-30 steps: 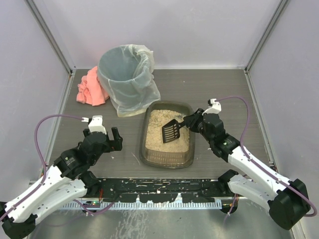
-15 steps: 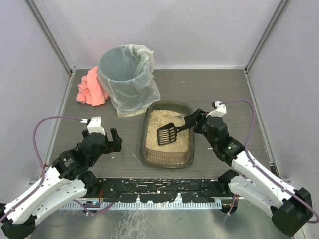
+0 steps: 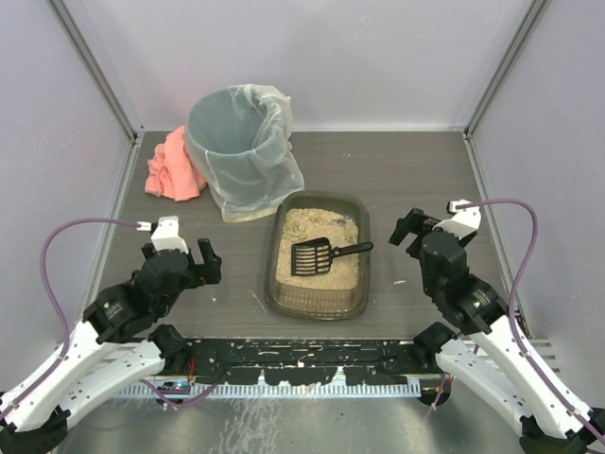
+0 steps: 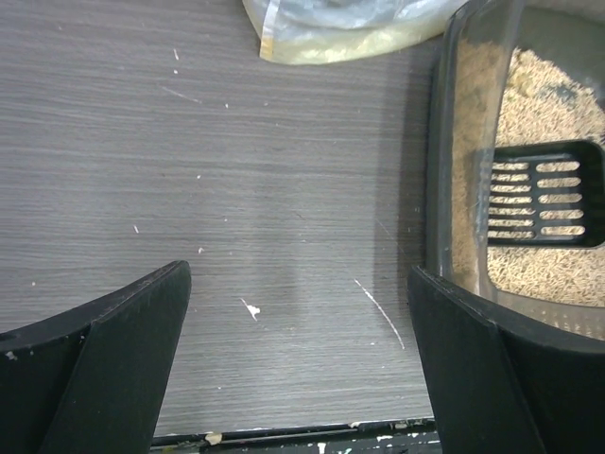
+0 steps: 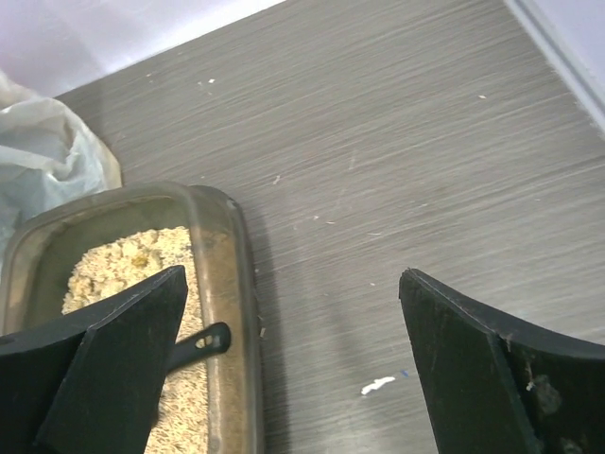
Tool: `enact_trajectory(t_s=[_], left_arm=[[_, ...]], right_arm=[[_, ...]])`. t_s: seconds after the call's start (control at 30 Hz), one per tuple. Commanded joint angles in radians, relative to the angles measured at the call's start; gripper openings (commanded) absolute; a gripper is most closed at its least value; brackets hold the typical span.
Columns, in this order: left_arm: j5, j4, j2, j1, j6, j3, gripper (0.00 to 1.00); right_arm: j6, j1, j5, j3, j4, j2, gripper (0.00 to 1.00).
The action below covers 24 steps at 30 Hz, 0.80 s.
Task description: Clean the litter box
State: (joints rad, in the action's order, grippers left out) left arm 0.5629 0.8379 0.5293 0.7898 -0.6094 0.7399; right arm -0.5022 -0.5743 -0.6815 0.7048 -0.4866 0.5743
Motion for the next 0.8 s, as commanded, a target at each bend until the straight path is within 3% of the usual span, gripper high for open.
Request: enact_trajectory(t_s=[0.0,0.2,0.47,0.77], left_arm=[[0.032,0.081,-0.010,-0.003,0.032,0.119,0.98],[0.064,0.186,-0.040,-0.004,0.069,0.194,0.98],[0.072,0.184,-0.125,-0.004,0.085,0.177,0.98],[0.069,0.179,-0.102,-0.004,0.083,0.166,0.98]], right_arm=[[-0.006,-0.004,-0.074,0.069,-0.181,-0.061,1.00],[-0.032,-0.004,0.003,0.082,-0.210,-0.147,1.00],[0.032,-0.004,0.043,0.095,-0.210,-0.189,1.00],[0.042,-0.004,0.036,0.074,-0.203,-0.235,1.00]])
